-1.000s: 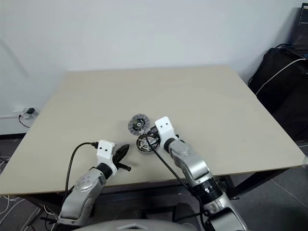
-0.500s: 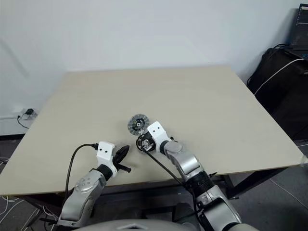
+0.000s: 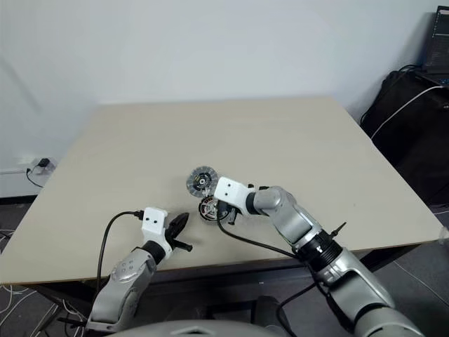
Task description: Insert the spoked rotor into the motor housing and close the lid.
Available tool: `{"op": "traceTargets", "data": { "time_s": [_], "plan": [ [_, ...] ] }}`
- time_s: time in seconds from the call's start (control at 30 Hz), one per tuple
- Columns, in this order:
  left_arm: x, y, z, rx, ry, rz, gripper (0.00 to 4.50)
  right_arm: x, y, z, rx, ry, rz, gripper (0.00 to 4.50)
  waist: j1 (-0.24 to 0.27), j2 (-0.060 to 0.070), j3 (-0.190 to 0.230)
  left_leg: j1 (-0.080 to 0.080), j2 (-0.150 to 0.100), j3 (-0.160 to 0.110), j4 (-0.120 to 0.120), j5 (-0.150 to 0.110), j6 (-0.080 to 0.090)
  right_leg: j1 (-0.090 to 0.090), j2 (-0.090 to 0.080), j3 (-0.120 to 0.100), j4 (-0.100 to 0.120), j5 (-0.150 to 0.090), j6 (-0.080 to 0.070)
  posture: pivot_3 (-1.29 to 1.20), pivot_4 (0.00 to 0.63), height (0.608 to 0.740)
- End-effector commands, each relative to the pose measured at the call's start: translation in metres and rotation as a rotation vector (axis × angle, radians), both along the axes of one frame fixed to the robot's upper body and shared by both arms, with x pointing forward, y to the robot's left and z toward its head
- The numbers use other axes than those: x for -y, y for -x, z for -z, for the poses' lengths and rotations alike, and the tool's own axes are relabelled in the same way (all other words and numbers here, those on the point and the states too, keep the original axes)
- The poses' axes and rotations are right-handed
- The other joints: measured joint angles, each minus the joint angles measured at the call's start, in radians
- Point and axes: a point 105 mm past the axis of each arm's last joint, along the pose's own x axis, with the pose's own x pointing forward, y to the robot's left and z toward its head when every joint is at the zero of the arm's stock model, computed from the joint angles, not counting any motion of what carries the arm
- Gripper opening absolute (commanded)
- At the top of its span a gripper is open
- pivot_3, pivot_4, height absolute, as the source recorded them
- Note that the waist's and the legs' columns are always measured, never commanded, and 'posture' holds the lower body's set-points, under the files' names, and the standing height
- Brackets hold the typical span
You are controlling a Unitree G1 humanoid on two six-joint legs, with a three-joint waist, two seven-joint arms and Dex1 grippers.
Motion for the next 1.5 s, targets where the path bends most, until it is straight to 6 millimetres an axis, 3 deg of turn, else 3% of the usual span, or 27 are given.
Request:
{"op": "traceTargets", "data": {
  "time_s": [0.03, 0.07, 0.37, 0.67, 1.03, 1.13, 1.3, 1.5],
  "plan": [
    [0.005, -0.005, -0.01, 0.051, 0.018, 0.01, 0.0, -0.005, -0.006, -0.017, 0.096, 0.049, -0.098, 2.01, 0.0, 0.0, 0.0, 0.0, 0.0, 0.0, 0.0, 0.0, 0.0, 0.0, 0.0, 0.0, 0.0, 0.0, -0.001, 0.0, 0.0, 0.74],
    [0.005, -0.005, -0.009, 0.05, 0.018, 0.011, 0.0, -0.005, -0.004, -0.015, 0.094, 0.088, -0.143, 2.29, 0.0, 0.0, 0.0, 0.0, 0.0, 0.0, 0.0, 0.0, 0.0, 0.0, 0.0, 0.0, 0.0, 0.0, -0.001, 0.0, 0.0, 0.74],
    [0.005, -0.003, -0.008, 0.048, 0.026, -0.007, 0.0, -0.011, 0.004, -0.004, 0.072, 0.204, -0.314, 2.29, 0.008, -0.001, 0.0, 0.0, 0.0, 0.0, 0.002, 0.0, -0.001, 0.0, -0.001, 0.0, 0.0, 0.001, -0.001, 0.0, 0.0, 0.74],
    [0.002, 0.0, -0.007, 0.049, 0.038, -0.045, 0.0, -0.018, 0.0, 0.006, 0.037, 0.215, -0.328, 2.29, 0.012, -0.001, 0.0, 0.0, 0.0, 0.0, 0.002, 0.003, -0.005, 0.0, -0.001, 0.001, 0.0, 0.001, -0.002, 0.0, 0.0, 0.74],
    [0.0, 0.0, -0.008, 0.057, 0.043, -0.066, 0.0, -0.007, -0.006, 0.021, 0.003, 0.282, -0.309, 2.29, 0.013, -0.001, 0.0, 0.0, 0.001, -0.001, 0.002, 0.003, -0.005, 0.0, -0.001, 0.001, 0.0, 0.002, -0.003, 0.0, 0.0, 0.74],
    [0.0, 0.0, -0.008, 0.058, 0.044, -0.069, 0.0, -0.004, -0.007, 0.023, 0.002, 0.29, -0.301, 1.7, 0.013, -0.001, 0.0, 0.0, 0.001, -0.001, 0.002, 0.003, -0.005, 0.0, -0.001, 0.001, 0.0, 0.002, -0.004, 0.0, 0.0, 0.74],
    [-0.001, -0.001, -0.008, 0.059, 0.044, -0.075, 0.0, -0.004, -0.009, 0.023, 0.009, 0.263, -0.269, 0.16, 0.013, -0.002, -0.001, 0.0, 0.001, -0.001, 0.002, 0.003, -0.005, 0.0, 0.0, 0.0, 0.0, 0.003, -0.005, 0.0, 0.0, 0.74],
    [0.0, -0.002, -0.007, 0.058, 0.047, -0.072, 0.0, -0.006, -0.004, 0.018, -0.049, 0.156, -0.207, 0.11, 0.014, -0.002, -0.001, 0.0, 0.001, -0.001, 0.002, 0.005, -0.004, 0.0, 0.0, 0.0, 0.0, 0.005, -0.008, 0.0, 0.0, 0.74]
  ]
}}
